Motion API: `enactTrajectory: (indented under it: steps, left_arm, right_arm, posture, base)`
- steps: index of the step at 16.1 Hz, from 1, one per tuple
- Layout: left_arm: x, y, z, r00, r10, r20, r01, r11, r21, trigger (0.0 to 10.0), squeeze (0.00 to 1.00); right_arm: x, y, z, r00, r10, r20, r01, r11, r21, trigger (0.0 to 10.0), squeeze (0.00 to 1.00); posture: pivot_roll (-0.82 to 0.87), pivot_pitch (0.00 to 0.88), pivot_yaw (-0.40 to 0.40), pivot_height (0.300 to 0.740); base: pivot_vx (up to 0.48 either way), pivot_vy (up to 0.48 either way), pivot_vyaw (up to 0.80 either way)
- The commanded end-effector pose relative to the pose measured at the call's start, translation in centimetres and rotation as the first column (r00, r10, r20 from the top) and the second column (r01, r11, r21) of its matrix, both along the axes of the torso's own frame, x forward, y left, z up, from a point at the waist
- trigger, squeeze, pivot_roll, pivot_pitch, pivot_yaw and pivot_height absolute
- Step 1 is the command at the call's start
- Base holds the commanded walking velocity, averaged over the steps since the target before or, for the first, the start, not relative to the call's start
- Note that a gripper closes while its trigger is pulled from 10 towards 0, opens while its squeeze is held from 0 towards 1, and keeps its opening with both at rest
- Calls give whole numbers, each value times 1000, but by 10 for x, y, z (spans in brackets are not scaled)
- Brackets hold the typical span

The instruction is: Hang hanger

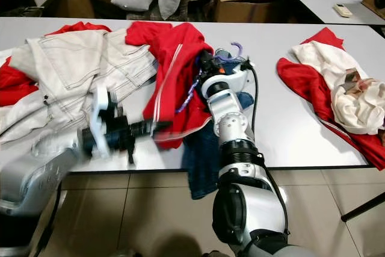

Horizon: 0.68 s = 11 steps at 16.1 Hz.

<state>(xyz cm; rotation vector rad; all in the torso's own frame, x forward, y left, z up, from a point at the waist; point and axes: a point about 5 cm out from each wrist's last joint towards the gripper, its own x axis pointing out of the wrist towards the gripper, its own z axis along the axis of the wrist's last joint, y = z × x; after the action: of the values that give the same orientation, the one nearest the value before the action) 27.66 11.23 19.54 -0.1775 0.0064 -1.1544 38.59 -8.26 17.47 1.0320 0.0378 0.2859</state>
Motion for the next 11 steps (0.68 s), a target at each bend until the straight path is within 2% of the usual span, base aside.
enactTrajectory:
  steps: [1, 4, 5, 7, 8, 10, 11]
  left_arm:
    - [8, -3, 21, 998, 29, 58, -25, 997, -66, 0, 0]
    - [28, -7, 39, 989, 118, 87, -107, 987, -119, 0, 0]
    - [35, -8, 49, 985, 143, 97, -127, 980, -154, 0, 0]
    - [43, -10, 57, 976, 172, 136, -154, 979, -133, 0, 0]
    - [51, -7, 62, 960, 228, 163, -212, 971, -108, 0, 0]
    - [58, -1, 67, 941, 270, 203, -263, 963, -62, 0, 0]
    - [64, 7, 68, 918, 310, 247, -320, 947, 3, 0, 0]
  right_arm:
    - [-8, 28, -3, 996, 93, 9, -93, 995, -44, 10000, 0]
    - [-17, 43, -8, 980, 197, -24, -198, 975, -104, 10000, 0]
    - [-23, 50, -9, 965, 256, -54, -262, 952, -157, 10000, 0]
    - [-25, 54, -1, 951, 304, -51, -308, 945, -108, 10000, 0]
    - [-26, 54, 11, 943, 333, -31, -334, 941, -55, 10000, 0]
    - [-26, 53, 21, 930, 367, -22, -367, 930, -9, 10000, 0]
    - [-30, 52, 30, 914, 406, 6, -406, 914, 15, 10000, 0]
  posture:
    - [87, 0, -33, 740]
    - [78, 0, -24, 740]
    - [74, 0, -19, 740]
    - [67, 0, -9, 740]
    - [58, 0, 0, 740]
    - [55, 0, 0, 740]
    - [53, 0, -1, 740]
  base:
    - [0, 0, 0]
    - [0, 0, 0]
    - [0, 0, 0]
    - [0, 0, 0]
    - [0, 0, 0]
    - [0, 0, 0]
    - [0, 0, 0]
